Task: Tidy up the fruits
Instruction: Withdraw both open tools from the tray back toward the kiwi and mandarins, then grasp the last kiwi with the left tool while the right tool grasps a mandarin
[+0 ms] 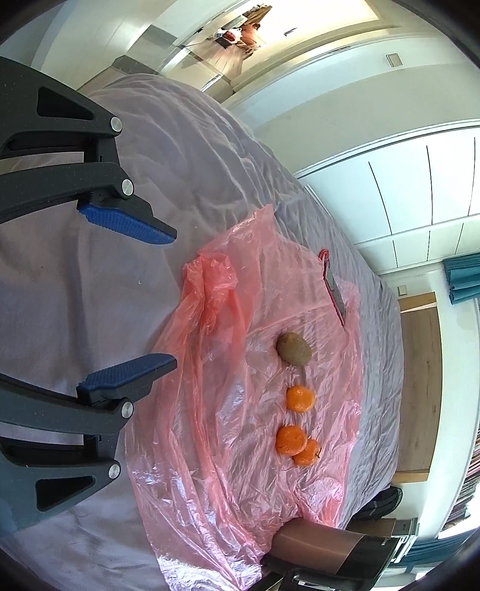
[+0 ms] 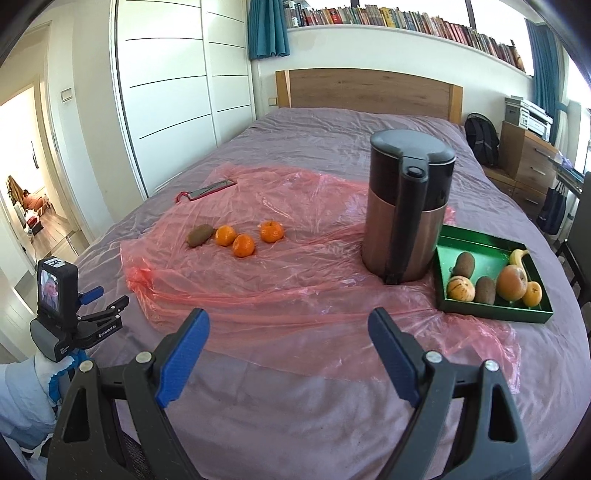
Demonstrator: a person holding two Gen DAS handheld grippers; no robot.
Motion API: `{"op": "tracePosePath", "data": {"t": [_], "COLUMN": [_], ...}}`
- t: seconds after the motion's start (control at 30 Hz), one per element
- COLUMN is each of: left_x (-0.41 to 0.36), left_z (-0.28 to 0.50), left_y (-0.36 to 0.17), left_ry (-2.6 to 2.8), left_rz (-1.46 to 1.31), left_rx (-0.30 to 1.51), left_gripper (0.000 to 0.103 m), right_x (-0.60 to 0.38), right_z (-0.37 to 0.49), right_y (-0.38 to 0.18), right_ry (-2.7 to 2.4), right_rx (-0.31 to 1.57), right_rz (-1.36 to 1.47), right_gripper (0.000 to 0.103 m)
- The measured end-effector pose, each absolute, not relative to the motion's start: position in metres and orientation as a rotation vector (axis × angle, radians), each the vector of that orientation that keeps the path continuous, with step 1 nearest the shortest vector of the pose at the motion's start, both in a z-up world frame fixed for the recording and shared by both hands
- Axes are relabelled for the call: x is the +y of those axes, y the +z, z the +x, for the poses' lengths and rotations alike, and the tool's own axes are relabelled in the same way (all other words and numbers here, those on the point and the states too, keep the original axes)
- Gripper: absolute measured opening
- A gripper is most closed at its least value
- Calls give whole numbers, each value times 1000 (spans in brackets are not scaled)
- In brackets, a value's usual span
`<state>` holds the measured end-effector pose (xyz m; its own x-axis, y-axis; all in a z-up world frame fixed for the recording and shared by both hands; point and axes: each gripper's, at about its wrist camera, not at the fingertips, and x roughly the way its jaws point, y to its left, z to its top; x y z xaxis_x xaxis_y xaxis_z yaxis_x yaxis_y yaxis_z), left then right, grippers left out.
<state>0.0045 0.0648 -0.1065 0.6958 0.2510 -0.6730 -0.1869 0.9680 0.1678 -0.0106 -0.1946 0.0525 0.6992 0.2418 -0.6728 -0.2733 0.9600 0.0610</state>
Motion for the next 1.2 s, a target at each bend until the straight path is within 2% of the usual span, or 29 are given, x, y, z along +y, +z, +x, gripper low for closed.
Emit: {"op": "tracePosePath", "data": {"t": [0.3, 0.73, 1.0, 1.2], "left_x": [72, 90, 91, 89], "left_z": [28, 103, 160, 204], "left_y": [-87, -59, -64, -91], "left_ry": [227, 112, -13, -20], "left_rz": [81, 51, 71, 103], "left_rx": [736, 736, 797, 875], "left_gripper": [59, 64, 64, 64], "right_x": [-152, -92, -68, -55], "right_z": [37, 99, 144, 180], "right_y": [33, -2, -30, -56], "right_ry": [362, 441, 455, 452], "right_rx": [774, 832, 868, 905], "right_rz": [-32, -50, -27, -26], "right_gripper": [103, 103, 103, 103]}}
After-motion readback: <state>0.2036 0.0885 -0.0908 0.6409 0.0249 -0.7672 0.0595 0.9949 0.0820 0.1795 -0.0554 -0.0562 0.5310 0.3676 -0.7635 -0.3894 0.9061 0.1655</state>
